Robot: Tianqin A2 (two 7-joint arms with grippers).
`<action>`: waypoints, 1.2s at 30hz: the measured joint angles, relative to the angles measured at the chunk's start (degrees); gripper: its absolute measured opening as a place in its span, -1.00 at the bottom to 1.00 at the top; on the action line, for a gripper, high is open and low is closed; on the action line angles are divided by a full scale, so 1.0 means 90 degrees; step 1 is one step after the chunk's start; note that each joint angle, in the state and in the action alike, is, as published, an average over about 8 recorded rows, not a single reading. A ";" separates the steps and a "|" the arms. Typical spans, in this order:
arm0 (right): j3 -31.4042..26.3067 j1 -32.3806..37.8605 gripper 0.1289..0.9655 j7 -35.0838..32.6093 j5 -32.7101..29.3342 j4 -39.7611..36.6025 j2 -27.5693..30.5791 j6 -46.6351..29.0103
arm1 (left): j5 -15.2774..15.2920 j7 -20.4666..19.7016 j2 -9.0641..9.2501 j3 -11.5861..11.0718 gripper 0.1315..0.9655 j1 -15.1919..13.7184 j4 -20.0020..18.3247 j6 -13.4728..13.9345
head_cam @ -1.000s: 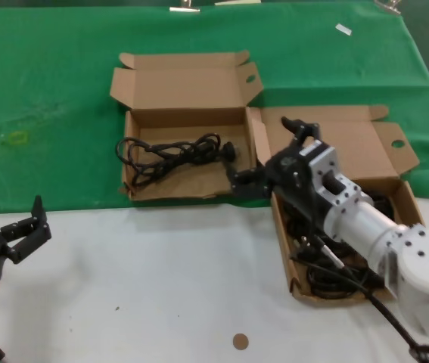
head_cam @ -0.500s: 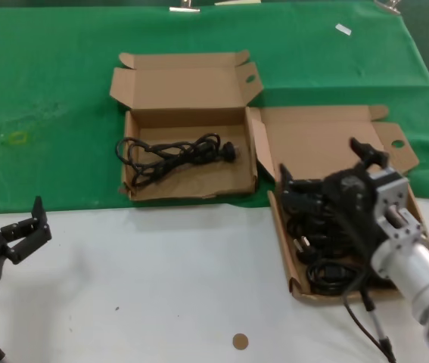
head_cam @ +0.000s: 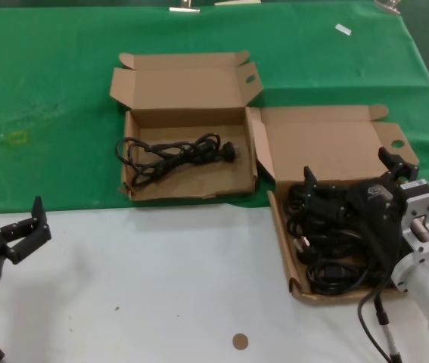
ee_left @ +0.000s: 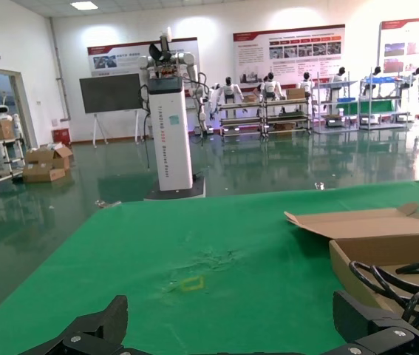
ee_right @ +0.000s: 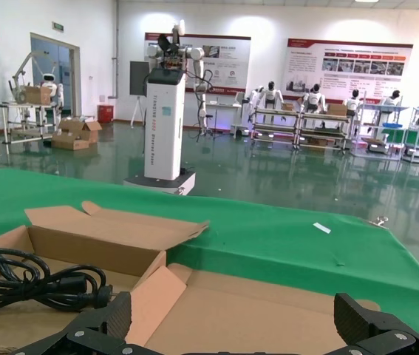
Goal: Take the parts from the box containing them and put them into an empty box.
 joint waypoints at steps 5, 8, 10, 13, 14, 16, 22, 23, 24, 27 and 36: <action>0.0000 -0.0001 1.00 0.0000 0.0000 0.0000 0.0000 0.0001 | 0.0000 0.0000 0.0000 0.0000 1.00 0.0000 0.0000 0.0000; 0.0000 -0.0001 1.00 0.0000 0.0000 0.0001 0.0000 0.0001 | 0.0000 0.0000 0.0000 0.0000 1.00 0.0000 0.0000 0.0000; 0.0000 -0.0001 1.00 0.0000 0.0000 0.0001 0.0000 0.0001 | 0.0000 0.0000 0.0000 0.0000 1.00 0.0000 0.0000 0.0000; 0.0000 -0.0001 1.00 0.0000 0.0000 0.0001 0.0000 0.0001 | 0.0001 0.0000 0.0000 0.0000 1.00 0.0000 0.0000 0.0000; 0.0000 -0.0001 1.00 0.0000 0.0000 0.0001 0.0000 0.0001 | 0.0001 0.0000 0.0000 0.0000 1.00 0.0000 0.0000 0.0000; 0.0000 -0.0001 1.00 0.0000 0.0000 0.0001 0.0000 0.0001 | 0.0001 0.0000 0.0000 0.0000 1.00 0.0000 0.0000 0.0000; 0.0000 -0.0001 1.00 0.0000 0.0000 0.0000 0.0000 0.0001 | 0.0000 0.0000 0.0000 0.0000 1.00 0.0000 0.0000 0.0000; 0.0000 -0.0001 1.00 0.0000 0.0000 0.0000 0.0000 0.0001 | 0.0000 0.0000 0.0000 0.0000 1.00 0.0000 0.0000 0.0000; 0.0000 -0.0001 1.00 0.0000 0.0000 0.0000 0.0000 0.0001 | 0.0000 0.0000 0.0000 0.0000 1.00 0.0000 0.0000 0.0000; 0.0000 -0.0001 1.00 0.0000 0.0000 0.0000 0.0000 0.0001 | 0.0000 0.0000 0.0000 0.0000 1.00 0.0000 0.0000 0.0000; 0.0000 -0.0001 1.00 0.0000 0.0000 0.0000 0.0000 0.0001 | 0.0000 0.0000 0.0000 0.0000 1.00 0.0000 0.0000 0.0000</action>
